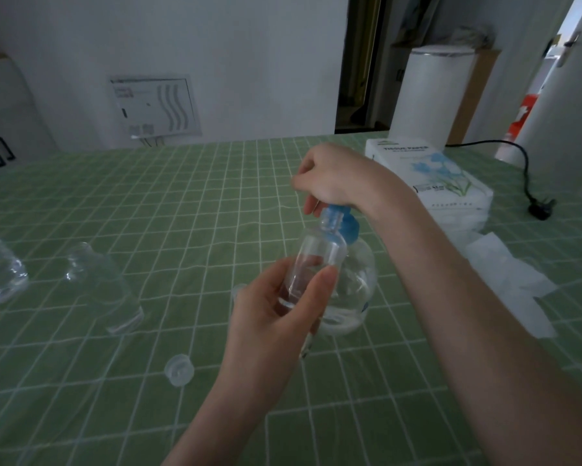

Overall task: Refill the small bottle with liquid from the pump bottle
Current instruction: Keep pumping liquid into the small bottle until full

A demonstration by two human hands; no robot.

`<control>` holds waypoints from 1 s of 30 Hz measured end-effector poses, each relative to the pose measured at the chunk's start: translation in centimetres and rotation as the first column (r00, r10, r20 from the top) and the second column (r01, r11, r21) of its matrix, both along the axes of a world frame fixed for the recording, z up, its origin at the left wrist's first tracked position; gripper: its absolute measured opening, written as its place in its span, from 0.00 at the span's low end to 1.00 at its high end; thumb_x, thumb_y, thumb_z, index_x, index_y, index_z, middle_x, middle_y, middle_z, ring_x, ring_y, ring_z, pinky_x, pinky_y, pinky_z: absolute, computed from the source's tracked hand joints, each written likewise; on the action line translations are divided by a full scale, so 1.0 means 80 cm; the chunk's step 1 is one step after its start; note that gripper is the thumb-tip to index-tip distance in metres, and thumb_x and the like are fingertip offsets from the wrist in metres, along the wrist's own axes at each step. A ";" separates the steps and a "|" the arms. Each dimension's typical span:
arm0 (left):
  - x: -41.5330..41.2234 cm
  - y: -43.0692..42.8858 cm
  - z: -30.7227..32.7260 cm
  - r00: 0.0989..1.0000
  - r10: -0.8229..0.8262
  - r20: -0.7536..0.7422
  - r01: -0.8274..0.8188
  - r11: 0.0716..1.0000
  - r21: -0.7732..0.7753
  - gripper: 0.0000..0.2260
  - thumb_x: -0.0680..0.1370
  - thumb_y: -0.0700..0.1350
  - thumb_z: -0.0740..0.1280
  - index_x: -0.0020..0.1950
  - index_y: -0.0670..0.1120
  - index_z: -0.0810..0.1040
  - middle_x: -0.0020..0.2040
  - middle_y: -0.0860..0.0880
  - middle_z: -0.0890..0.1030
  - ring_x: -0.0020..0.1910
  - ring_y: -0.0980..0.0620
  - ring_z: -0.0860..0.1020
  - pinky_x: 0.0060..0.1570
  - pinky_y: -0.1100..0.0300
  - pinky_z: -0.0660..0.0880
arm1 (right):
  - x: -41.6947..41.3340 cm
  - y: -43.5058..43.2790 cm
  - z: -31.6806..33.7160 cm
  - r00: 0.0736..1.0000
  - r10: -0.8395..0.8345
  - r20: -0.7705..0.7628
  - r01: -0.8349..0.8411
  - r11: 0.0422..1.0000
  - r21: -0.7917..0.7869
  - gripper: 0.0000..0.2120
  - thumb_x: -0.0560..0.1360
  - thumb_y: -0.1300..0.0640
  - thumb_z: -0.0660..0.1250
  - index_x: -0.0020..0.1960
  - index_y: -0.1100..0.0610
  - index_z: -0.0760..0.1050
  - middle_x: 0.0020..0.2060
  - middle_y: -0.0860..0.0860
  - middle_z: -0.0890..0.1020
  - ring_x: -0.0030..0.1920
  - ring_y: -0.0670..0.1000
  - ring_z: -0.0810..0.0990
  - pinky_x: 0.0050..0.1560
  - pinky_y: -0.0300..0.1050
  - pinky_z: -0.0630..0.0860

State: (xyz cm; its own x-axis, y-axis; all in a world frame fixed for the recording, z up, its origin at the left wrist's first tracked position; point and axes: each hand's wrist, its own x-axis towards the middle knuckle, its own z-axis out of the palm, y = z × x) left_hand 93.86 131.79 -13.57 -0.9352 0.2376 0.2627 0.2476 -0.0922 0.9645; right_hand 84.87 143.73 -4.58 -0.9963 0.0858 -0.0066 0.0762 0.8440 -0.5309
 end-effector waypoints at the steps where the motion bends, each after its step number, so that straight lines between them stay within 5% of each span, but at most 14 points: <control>1: 0.000 0.000 0.000 1.000 0.001 0.003 -0.001 1.000 0.004 0.16 0.64 0.60 0.67 0.44 0.52 0.82 0.32 0.38 0.78 0.30 0.52 0.74 0.28 0.66 0.70 | -0.001 0.000 0.000 1.000 0.004 0.008 -0.004 1.000 -0.007 0.13 0.79 0.58 0.60 0.60 0.62 0.74 0.49 0.58 0.84 0.50 0.56 0.84 0.42 0.44 0.76; 8: 0.001 0.000 0.000 1.000 -0.016 0.013 0.016 1.000 -0.006 0.17 0.64 0.59 0.67 0.43 0.48 0.81 0.32 0.37 0.77 0.29 0.51 0.72 0.26 0.66 0.68 | 0.001 0.001 -0.008 0.998 0.019 0.056 -0.017 0.999 -0.041 0.15 0.80 0.58 0.60 0.63 0.64 0.73 0.54 0.60 0.82 0.54 0.59 0.82 0.61 0.54 0.76; 15: 0.003 0.000 0.001 0.999 -0.015 0.033 0.016 1.000 -0.017 0.16 0.64 0.60 0.67 0.43 0.52 0.82 0.29 0.46 0.78 0.27 0.55 0.72 0.25 0.67 0.69 | 0.005 0.002 -0.006 0.999 0.014 0.036 -0.013 0.999 -0.041 0.15 0.79 0.57 0.60 0.61 0.64 0.74 0.52 0.60 0.83 0.53 0.59 0.82 0.60 0.55 0.76; 19: 0.002 0.000 0.002 1.000 -0.008 0.020 0.009 1.000 -0.019 0.15 0.64 0.60 0.67 0.43 0.51 0.82 0.28 0.49 0.78 0.27 0.56 0.72 0.25 0.67 0.69 | 0.003 0.004 0.001 1.000 -0.001 -0.008 0.001 1.000 -0.020 0.14 0.79 0.55 0.61 0.58 0.63 0.76 0.48 0.58 0.85 0.50 0.56 0.84 0.51 0.48 0.77; 24: 0.003 -0.002 0.004 1.000 -0.020 0.018 0.020 1.000 -0.023 0.14 0.65 0.59 0.67 0.44 0.52 0.82 0.32 0.41 0.79 0.29 0.55 0.74 0.27 0.67 0.71 | 0.000 0.001 0.000 0.999 0.018 0.037 -0.017 0.999 -0.049 0.13 0.79 0.57 0.61 0.60 0.63 0.75 0.47 0.59 0.85 0.50 0.58 0.85 0.58 0.55 0.79; 30: 0.004 0.000 0.005 0.999 -0.023 0.043 0.024 1.000 -0.003 0.16 0.64 0.59 0.67 0.41 0.50 0.81 0.29 0.46 0.77 0.26 0.55 0.71 0.24 0.66 0.68 | 0.001 0.001 -0.007 0.998 0.022 0.057 -0.019 0.998 -0.054 0.15 0.79 0.58 0.60 0.61 0.65 0.74 0.52 0.61 0.83 0.53 0.60 0.82 0.61 0.56 0.76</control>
